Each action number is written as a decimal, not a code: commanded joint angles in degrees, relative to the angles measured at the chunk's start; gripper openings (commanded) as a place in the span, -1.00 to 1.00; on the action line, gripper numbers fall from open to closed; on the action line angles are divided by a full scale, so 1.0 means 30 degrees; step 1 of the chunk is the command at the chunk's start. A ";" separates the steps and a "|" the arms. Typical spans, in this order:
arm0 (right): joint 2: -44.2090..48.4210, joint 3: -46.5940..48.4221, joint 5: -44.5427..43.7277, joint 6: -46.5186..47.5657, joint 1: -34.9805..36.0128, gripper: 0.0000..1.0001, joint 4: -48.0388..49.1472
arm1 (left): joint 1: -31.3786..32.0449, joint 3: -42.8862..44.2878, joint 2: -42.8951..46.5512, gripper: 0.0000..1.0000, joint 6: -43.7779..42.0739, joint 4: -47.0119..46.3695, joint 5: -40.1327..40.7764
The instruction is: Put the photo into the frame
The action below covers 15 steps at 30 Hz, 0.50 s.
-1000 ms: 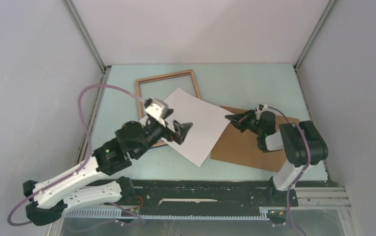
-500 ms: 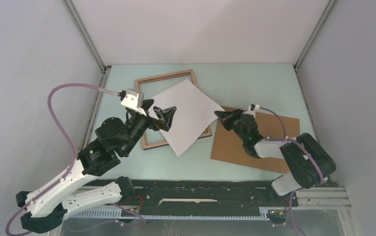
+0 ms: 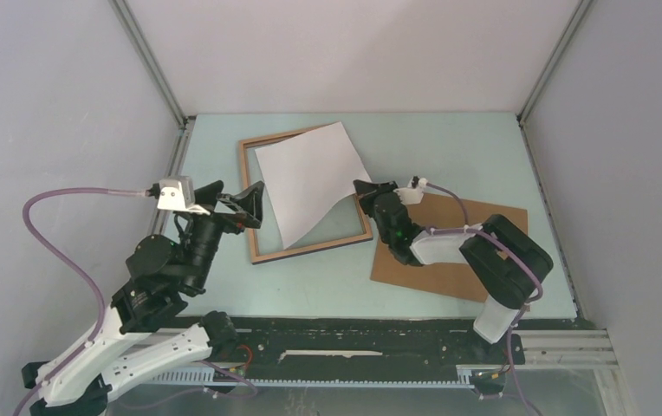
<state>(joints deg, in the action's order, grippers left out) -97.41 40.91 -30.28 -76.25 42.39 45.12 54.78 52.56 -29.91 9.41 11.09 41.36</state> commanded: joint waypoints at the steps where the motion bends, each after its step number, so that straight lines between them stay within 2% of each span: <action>1: -0.0849 0.1944 -0.3112 -0.0666 0.0990 -1.00 -0.1015 | -0.0363 -0.0540 0.0179 1.00 -0.0497 -0.1001 0.0877; 8: -0.2585 0.3122 -0.2565 -0.1242 0.1370 -1.00 -0.0785 | -0.0420 -0.0684 -0.0127 1.00 -0.0719 -0.1090 0.0376; 15: -0.2823 0.3141 -0.2614 -0.0952 0.1798 -1.00 -0.1210 | -0.0416 -0.0645 -0.0317 0.99 -0.0791 -0.1077 0.0260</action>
<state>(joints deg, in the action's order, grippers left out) -106.41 49.25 -35.40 -78.61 46.44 42.11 53.95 51.46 -30.24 8.36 9.96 42.00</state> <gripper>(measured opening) 0.007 0.996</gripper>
